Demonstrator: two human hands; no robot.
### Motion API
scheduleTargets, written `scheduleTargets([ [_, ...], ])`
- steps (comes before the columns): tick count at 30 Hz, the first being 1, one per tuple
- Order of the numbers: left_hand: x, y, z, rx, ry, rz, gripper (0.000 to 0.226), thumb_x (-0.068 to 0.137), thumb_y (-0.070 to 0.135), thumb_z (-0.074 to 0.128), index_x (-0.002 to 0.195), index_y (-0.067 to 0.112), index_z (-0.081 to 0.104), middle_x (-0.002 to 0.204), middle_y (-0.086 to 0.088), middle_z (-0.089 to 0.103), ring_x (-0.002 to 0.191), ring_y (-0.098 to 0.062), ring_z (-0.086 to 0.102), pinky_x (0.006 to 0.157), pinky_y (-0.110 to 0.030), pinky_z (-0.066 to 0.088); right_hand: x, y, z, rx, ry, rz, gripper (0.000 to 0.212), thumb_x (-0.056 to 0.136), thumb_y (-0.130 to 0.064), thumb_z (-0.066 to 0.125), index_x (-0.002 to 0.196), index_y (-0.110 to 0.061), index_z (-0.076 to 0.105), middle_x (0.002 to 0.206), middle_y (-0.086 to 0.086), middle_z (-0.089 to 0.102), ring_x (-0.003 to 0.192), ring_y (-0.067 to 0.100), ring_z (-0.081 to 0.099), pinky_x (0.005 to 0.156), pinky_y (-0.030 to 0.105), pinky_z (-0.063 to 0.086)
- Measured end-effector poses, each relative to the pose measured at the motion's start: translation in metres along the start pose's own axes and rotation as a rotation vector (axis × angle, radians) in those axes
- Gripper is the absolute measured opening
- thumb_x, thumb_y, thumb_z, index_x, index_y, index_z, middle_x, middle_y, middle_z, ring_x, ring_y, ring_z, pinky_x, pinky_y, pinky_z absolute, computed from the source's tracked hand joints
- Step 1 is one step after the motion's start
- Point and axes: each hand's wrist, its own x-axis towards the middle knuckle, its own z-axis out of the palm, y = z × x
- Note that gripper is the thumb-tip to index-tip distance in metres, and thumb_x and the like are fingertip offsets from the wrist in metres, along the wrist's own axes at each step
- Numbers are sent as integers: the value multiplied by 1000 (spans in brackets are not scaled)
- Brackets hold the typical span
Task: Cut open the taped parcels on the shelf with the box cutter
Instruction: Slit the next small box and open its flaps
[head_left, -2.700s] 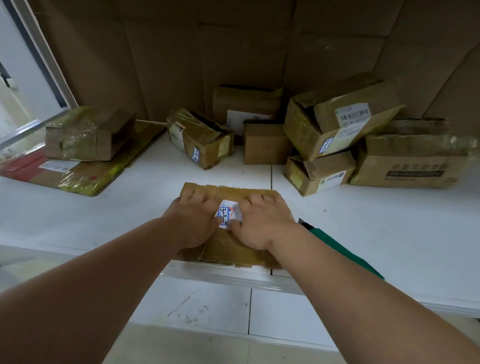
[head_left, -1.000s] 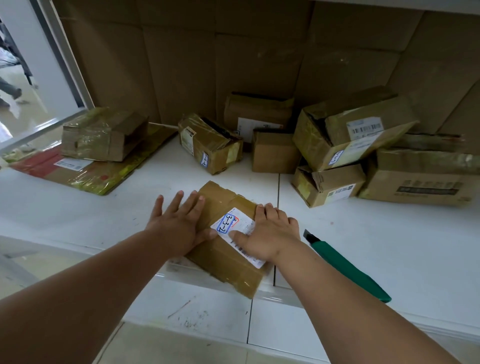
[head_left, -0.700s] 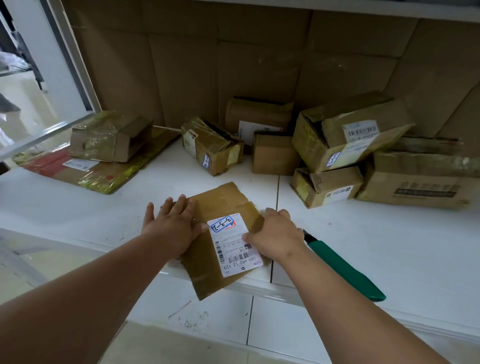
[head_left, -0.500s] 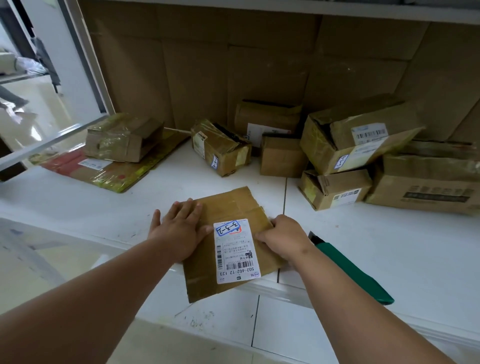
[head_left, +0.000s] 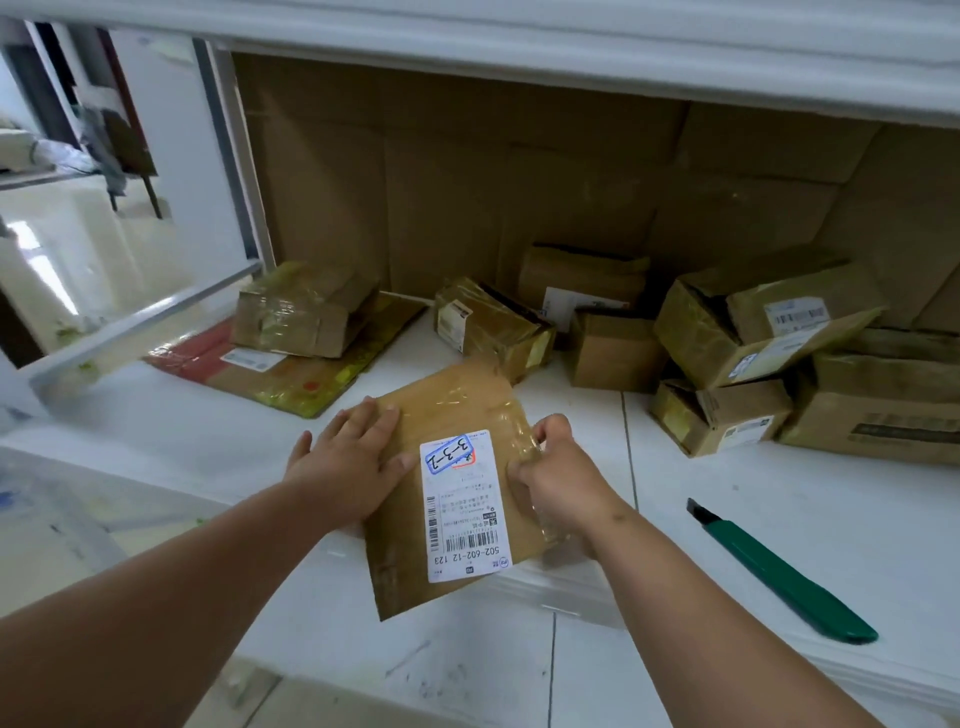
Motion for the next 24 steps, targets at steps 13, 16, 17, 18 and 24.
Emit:
scheduleTargets([
  [13,21,-110,-56,-379,60,-37,87,88,64,52,153,43,-1,156,-3,33,124,-26,51,101,-39,43,49,-65,96,541,272,109,14,92,-15,48,97,-27,43,96,1,61,83,19,57,64,31,41],
  [16,30,-119,-66,-554,105,-30,84,90,37,64,152,44,8,135,-6,56,95,-20,63,89,-38,54,68,-82,109,565,261,100,14,92,-18,48,100,-28,43,95,0,61,84,17,57,63,30,41],
  [17,34,-120,-70,-579,150,-17,83,90,28,64,149,48,10,130,-7,60,91,-19,65,85,-41,56,74,-87,112,560,256,92,16,92,-18,48,104,-28,43,95,-1,60,85,16,57,61,29,40],
  [18,39,-122,-74,-601,192,-2,84,89,19,62,146,53,10,120,-8,64,87,-20,66,81,-44,58,81,-92,115,543,250,74,19,92,-18,48,107,-27,43,96,-2,60,85,15,57,60,28,39],
  [24,74,-135,-90,-540,428,-120,73,91,8,54,149,37,19,129,-12,57,104,-34,62,83,-47,55,127,-119,133,338,126,-138,30,94,-16,54,105,-40,41,96,-12,61,81,5,59,57,18,43],
])
